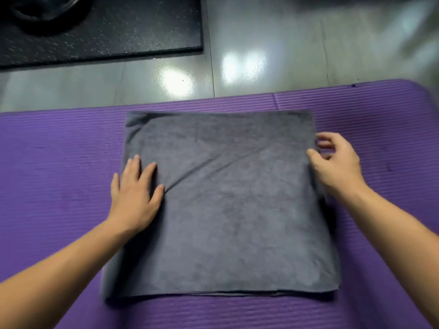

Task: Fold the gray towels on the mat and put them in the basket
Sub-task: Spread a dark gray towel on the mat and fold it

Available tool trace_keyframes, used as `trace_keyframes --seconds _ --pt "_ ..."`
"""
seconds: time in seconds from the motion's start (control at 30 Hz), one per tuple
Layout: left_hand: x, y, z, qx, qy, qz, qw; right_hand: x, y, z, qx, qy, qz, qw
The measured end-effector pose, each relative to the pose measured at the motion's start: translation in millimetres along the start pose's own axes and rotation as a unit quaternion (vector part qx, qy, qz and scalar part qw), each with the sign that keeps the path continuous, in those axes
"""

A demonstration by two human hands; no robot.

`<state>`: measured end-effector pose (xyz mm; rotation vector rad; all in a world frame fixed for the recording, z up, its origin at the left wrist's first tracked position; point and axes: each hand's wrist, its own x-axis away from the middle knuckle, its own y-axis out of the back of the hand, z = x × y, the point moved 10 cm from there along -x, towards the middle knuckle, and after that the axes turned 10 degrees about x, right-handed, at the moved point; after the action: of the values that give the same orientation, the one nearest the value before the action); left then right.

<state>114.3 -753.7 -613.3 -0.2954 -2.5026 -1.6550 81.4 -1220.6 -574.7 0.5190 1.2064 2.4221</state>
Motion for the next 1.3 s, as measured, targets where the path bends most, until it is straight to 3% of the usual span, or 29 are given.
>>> trace_keyframes --seconds 0.13,0.3,0.57,0.77,1.0,1.1,1.2,1.3 --pt "30.8 -7.2 1.9 -0.010 0.036 -0.007 0.999 79.1 -6.9 -31.4 -0.008 -0.030 0.040 0.999" --pt "59.6 -21.5 1.5 -0.035 0.021 0.029 0.999 132.6 -6.5 -53.4 -0.011 -0.072 0.028 0.997" --pt "72.2 -26.7 19.8 -0.080 0.027 0.059 0.995 145.9 1.3 -81.4 0.021 -0.137 -0.003 0.990" --pt "82.7 -24.1 30.4 -0.062 0.044 0.065 0.995 152.2 2.1 -78.0 0.050 -0.121 -0.010 0.991" --pt "135.2 -31.7 50.8 -0.054 0.069 0.053 0.995 191.1 -6.1 -80.6 0.101 -0.092 0.055 0.989" --pt "151.3 -34.4 58.0 -0.062 0.069 0.054 0.994 188.0 -1.8 -92.9 0.090 -0.146 0.070 0.983" --pt "164.9 -30.4 66.5 -0.071 0.081 0.051 0.993 184.2 0.7 -87.7 0.179 -0.154 0.106 0.966" --pt "167.9 -26.7 66.3 -0.063 0.097 0.055 0.992 176.4 2.2 -41.1 0.280 -0.061 0.080 0.955"
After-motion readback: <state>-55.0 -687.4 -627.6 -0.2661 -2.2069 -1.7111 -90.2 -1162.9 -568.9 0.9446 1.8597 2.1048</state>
